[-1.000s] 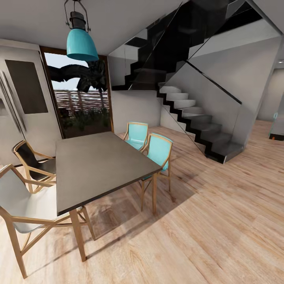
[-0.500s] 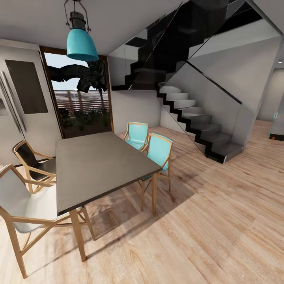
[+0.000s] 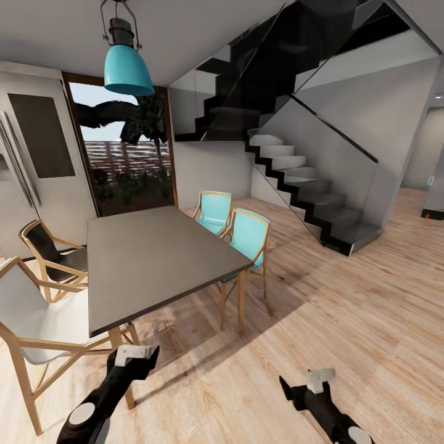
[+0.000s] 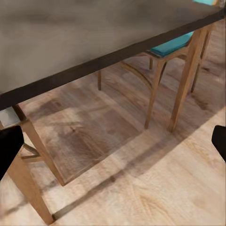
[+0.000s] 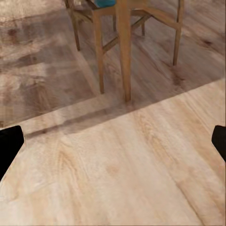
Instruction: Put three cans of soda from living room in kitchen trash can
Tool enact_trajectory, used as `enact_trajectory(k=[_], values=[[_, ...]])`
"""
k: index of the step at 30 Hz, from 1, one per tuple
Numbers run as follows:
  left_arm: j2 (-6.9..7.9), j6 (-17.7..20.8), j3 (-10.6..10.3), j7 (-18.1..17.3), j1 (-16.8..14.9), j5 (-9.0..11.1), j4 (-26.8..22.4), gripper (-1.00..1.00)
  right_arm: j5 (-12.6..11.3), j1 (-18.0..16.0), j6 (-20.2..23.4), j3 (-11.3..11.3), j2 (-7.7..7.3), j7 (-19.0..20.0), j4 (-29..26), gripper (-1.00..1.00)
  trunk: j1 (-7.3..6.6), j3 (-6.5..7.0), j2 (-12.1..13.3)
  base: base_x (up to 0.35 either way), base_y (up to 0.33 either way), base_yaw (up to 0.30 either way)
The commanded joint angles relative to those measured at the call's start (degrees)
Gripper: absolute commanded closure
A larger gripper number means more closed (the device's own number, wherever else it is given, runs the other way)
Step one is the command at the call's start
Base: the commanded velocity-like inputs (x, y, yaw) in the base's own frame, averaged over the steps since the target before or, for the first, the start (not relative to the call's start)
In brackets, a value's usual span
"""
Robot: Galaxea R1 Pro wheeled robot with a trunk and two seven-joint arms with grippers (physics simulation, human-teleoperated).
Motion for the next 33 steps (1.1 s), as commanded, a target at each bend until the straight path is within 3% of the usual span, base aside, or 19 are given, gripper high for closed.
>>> enact_trajectory(k=[1, 5, 8, 10, 11, 12, 13, 14, 15, 19, 24, 33], values=[[0.01, -0.28, 0.03, -0.36, 0.87, 0.00, -1.50, -1.00, 0.02, 0.08, 1.82, -0.07, 0.03, 1.11, -4.38, -1.00, 0.00, 0.00, 0.00, 0.000, 0.000, 0.000], [0.01, -4.53, 0.10, -2.06, 3.56, 0.00, -4.65, -1.00, -0.02, 0.96, 5.07, -0.38, 0.02, 2.65, -12.87, -1.00, 0.00, 0.00, 0.00, 0.000, 0.000, 0.000], [0.03, -11.62, 0.20, -3.14, 9.33, 0.00, -7.37, -1.00, -0.33, 5.22, 5.98, -1.33, -0.67, 4.21, -20.82, -1.00, 0.00, 0.00, 0.00, 0.000, 0.000, 0.000], [0.05, -13.36, 0.19, -3.34, 10.73, -0.03, -7.66, -1.00, -0.54, 7.32, 6.00, -3.17, -1.19, 5.28, -23.07, -1.00, 0.00, 0.00, 0.00, 0.000, 0.000, 0.000], [0.08, -15.52, 0.18, -3.51, 12.31, -0.06, -7.88, -1.00, -0.87, 10.09, 5.21, -7.53, -1.63, 8.20, -25.20, -1.00, 0.00, 0.00, 0.00, 0.000, 0.000, 0.000], [0.09, -16.81, 0.17, -3.57, 13.36, -0.05, -7.99, -1.00, -0.97, 11.28, 3.49, -10.77, -1.68, 11.29, -26.02, -1.00, 0.00, 0.00, 0.00, 0.000, 0.000, 0.000], [0.09, -17.46, 0.19, -3.58, 13.88, -0.04, -8.03, -1.00, -0.98, 11.72, 2.35, -12.35, -1.62, 13.02, -26.31, -1.00, 0.00, 0.00, 0.00, 0.000, 0.000, 0.000], [0.10, -19.31, 0.18, -3.57, 15.12, -0.08, -8.04, -1.00, -1.03, 12.67, -0.85, -16.83, -1.38, 18.02, -26.70, -1.00, 0.00, 0.00, 0.00, 0.000, 0.000, 0.000], [0.10, -20.32, 0.17, -3.52, 15.64, -0.13, -7.84, -1.00, -1.07, 13.20, -2.40, -19.46, -1.12, 20.54, -26.54, -1.00, 0.00, 0.00, 0.00, 0.000, 0.000, 0.000], [0.06, -21.88, 0.17, -3.49, 16.28, -0.32, -6.27, -1.00, -1.06, 13.93, -4.94, -24.12, -0.57, 23.89, -23.30, -1.00, 0.00, 0.00, 0.00, 0.000, 0.000, 0.000], [0.02, -22.36, 0.23, -3.33, 16.33, -0.35, -3.61, -1.00, -1.07, 14.14, -6.09, -25.55, 0.48, 24.85, -21.79, -1.00, 0.00, 0.00, 0.00, 0.000, 0.000, 0.000], [-0.07, -22.37, 0.20, -3.29, 16.30, -0.41, 0.82, -1.00, -1.19, 14.19, -6.24, -25.52, 1.74, 24.94, -21.31, -1.00, 0.00, 0.19, 0.00, 0.000, 0.000, -0.058]])
